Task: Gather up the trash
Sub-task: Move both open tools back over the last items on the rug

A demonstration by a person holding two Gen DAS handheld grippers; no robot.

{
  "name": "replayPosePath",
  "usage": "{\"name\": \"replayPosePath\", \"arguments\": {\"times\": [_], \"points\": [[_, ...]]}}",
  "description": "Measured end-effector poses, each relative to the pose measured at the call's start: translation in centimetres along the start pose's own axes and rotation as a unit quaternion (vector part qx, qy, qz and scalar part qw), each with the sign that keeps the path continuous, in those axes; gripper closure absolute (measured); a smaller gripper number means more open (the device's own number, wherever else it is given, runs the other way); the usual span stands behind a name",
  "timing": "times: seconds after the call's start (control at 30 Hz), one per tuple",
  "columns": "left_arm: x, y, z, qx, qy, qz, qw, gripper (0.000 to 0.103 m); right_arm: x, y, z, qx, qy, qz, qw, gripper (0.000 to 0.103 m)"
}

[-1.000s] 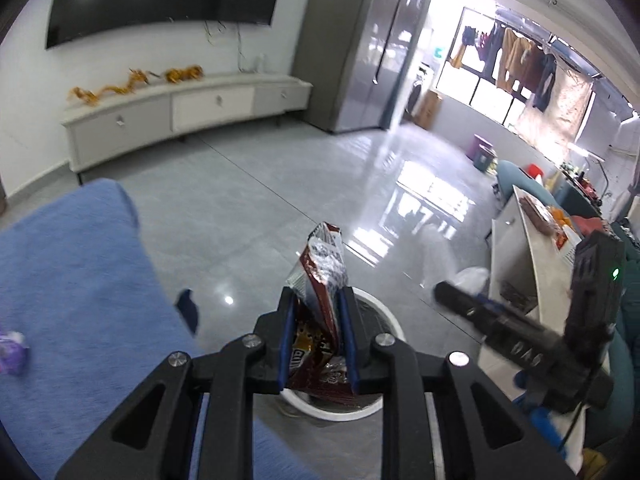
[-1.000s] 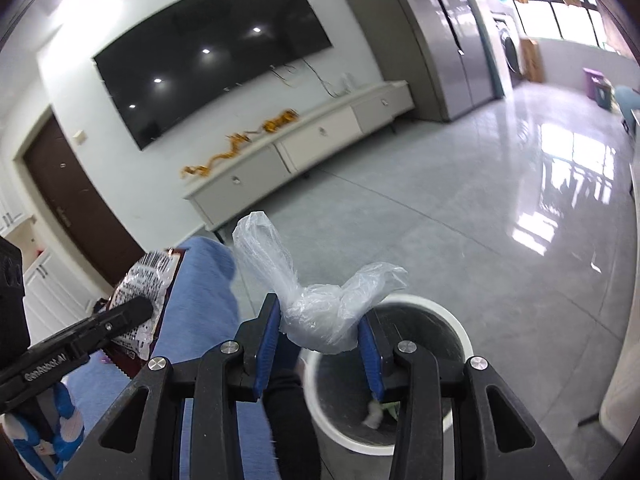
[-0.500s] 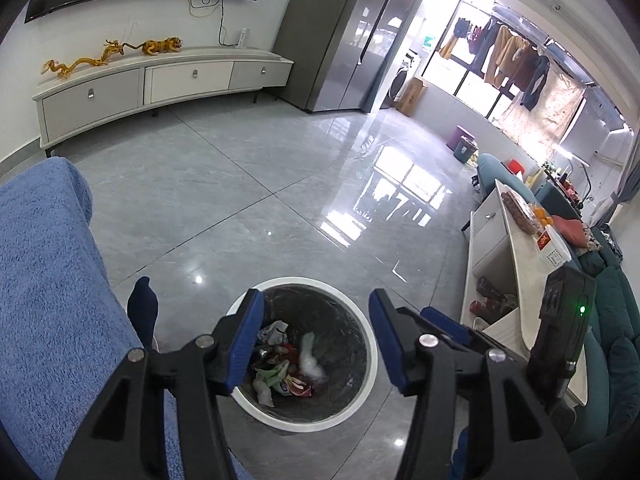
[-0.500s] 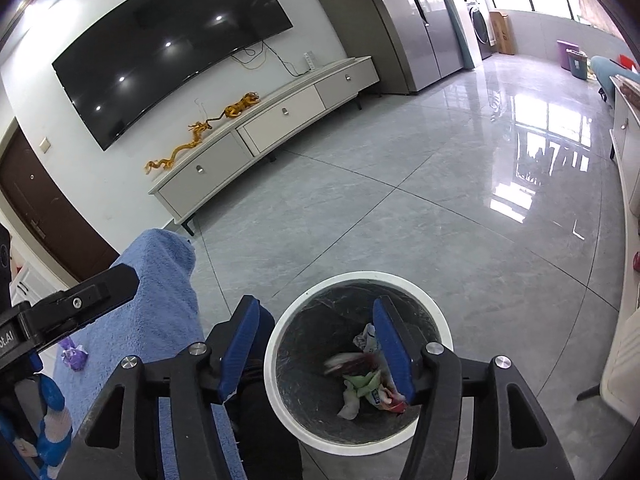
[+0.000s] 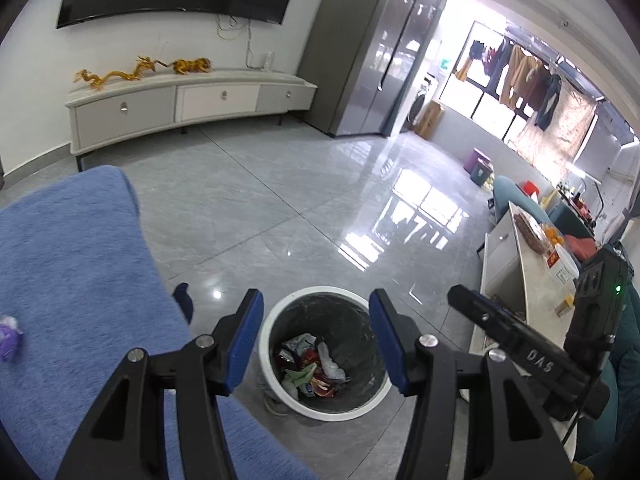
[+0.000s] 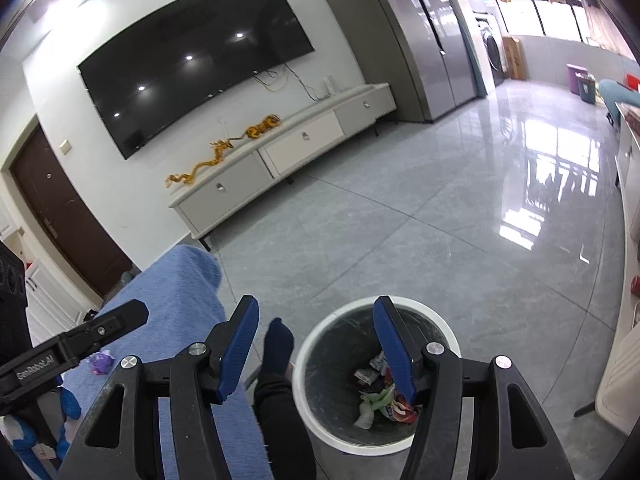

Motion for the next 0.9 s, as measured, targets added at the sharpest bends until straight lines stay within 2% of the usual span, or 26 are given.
{"name": "replayPosePath", "arguments": {"times": [0.3,0.53,0.73,0.9], "points": [[7.0,5.2,0.9,0.021,-0.05,-0.037,0.9979,0.05,1.8,6.0,-1.1,0.057,-0.013,-0.042,0.997,0.046],[12.6,11.9,2.1,0.065,-0.089,-0.088,0.99,0.048,1.5,11.4,-1.6,0.105,-0.012,-0.08,0.991,0.046],[15.9,19.2,3.3,0.129,-0.11,-0.14,0.9756,0.046,-0.4,15.9,-1.6,0.144,0.002,-0.116,0.983,0.042],[17.5,25.6,4.1,0.19,-0.122,-0.182,0.9568,0.046,-2.8,19.3,-1.1,0.173,0.024,-0.147,0.974,0.04]]}}
Point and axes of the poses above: each gripper's, at about its wrist camera, not at the fingertips, and x roughly against the way its jaws point, y to its left, z to its underside, the point moved 1 cm from there along -x, roughly the way its jaws point, and after that the axes turned 6 degrees about x, right-handed, at the moved point
